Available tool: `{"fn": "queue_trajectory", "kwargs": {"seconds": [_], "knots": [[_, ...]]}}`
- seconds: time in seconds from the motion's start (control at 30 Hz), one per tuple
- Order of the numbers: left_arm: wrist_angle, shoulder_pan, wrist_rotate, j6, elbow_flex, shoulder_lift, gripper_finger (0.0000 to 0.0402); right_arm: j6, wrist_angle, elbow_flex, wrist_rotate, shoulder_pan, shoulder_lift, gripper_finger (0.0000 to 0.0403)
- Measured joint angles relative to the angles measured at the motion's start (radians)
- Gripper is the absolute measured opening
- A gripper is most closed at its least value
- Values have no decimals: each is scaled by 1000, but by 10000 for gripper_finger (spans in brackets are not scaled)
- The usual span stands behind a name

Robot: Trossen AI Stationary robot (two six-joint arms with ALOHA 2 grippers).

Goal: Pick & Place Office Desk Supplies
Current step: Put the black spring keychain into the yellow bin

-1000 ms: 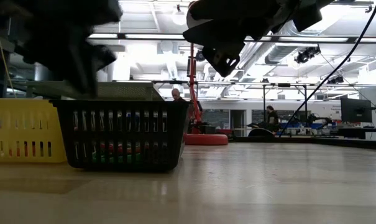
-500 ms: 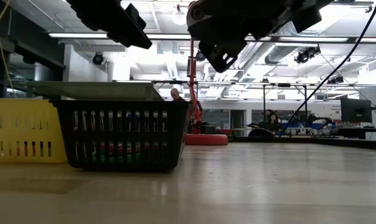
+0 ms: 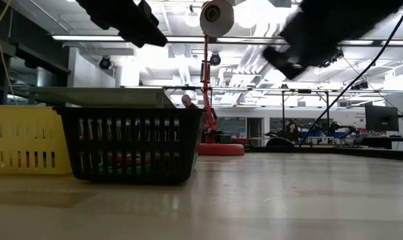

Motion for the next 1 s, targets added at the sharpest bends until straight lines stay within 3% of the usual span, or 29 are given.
{"fn": "queue_trajectory", "kwargs": {"seconds": [0.2,0.43,0.77,1.0], "knots": [[-2,6,0,-12,0,0,89,185,-236,0,75,123,-16,110],[-2,5,0,2,0,0,89,530,-406,0,43,247,-19,110],[-2,16,0,30,0,0,89,1037,-434,0,-294,279,-29,110],[-2,44,0,30,0,0,89,1131,-552,0,-491,229,-29,110]]}}
